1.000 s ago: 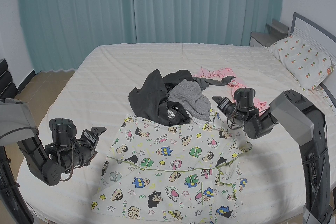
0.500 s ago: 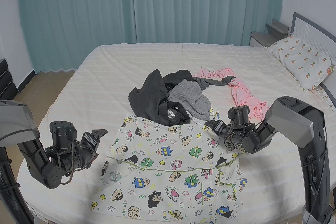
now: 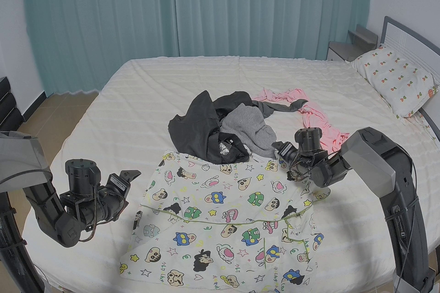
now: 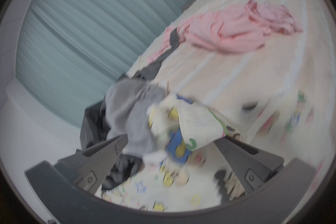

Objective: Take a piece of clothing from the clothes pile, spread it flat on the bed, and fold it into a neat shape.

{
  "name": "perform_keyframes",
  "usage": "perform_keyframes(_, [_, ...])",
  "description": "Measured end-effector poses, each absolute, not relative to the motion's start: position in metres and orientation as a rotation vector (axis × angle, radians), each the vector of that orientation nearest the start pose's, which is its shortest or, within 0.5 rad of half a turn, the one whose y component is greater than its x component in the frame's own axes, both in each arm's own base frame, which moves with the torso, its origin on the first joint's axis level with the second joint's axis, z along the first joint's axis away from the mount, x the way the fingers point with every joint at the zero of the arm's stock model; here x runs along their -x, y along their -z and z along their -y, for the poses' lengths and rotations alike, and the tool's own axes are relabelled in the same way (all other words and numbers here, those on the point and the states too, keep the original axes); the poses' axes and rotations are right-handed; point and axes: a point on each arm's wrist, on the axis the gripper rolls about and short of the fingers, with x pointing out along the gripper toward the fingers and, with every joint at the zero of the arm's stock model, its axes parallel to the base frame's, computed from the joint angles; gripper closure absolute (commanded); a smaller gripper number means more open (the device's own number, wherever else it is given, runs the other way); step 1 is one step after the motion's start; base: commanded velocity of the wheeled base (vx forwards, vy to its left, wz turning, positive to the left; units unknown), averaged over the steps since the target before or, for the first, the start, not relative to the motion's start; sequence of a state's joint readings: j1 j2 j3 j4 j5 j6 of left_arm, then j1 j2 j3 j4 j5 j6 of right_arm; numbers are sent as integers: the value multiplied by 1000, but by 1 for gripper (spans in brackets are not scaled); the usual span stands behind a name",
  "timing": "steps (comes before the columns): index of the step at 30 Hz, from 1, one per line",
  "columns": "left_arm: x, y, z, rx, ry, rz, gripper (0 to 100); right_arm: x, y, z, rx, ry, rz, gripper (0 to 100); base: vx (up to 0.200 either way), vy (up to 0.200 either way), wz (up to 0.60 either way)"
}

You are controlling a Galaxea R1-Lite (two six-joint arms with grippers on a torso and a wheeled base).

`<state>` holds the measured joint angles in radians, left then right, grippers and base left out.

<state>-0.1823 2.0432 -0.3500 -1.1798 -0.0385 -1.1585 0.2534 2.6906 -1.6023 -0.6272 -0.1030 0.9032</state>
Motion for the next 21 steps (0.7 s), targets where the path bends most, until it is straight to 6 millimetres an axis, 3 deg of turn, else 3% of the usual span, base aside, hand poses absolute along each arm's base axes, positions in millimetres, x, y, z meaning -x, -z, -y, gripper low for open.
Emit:
perform_keyframes(11, [-275,-34,51,1090,-107,-576,0,-522,6,-79,-849,142,-228,0,0,0,0])
perform_keyframes(17, [-273,-34,53,1082,-96,-587,0,-511,3,-74,-847,151,-254,0,0,0,0])
perform_keyframes(21, [-269,-32,58,1049,-65,-614,0,-490,10,-72,-840,152,-321,0,0,0,0])
